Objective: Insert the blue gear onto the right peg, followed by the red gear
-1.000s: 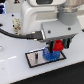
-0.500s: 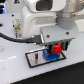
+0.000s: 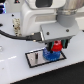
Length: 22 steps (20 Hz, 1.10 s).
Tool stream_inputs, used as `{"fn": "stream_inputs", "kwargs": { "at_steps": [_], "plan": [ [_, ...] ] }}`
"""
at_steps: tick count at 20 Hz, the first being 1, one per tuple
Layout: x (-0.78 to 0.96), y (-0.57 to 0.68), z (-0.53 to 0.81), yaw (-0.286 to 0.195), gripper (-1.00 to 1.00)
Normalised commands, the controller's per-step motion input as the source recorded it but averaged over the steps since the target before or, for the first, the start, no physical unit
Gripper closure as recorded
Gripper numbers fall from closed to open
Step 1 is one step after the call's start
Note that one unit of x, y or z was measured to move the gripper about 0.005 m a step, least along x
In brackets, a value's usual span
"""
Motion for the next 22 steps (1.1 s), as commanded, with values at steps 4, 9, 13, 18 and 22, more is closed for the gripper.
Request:
{"fn": "stream_inputs", "kwargs": {
  "at_steps": [4,9,13,18,22],
  "plan": [
    [0.12,-0.16,0.02,0.0,1.0],
    [0.2,-0.17,-0.15,0.0,1.0],
    [0.25,-0.17,-0.16,0.0,1.0],
    [0.22,-0.19,-0.12,0.0,1.0],
    [0.15,-0.1,0.13,0.0,1.0]
  ]
}}
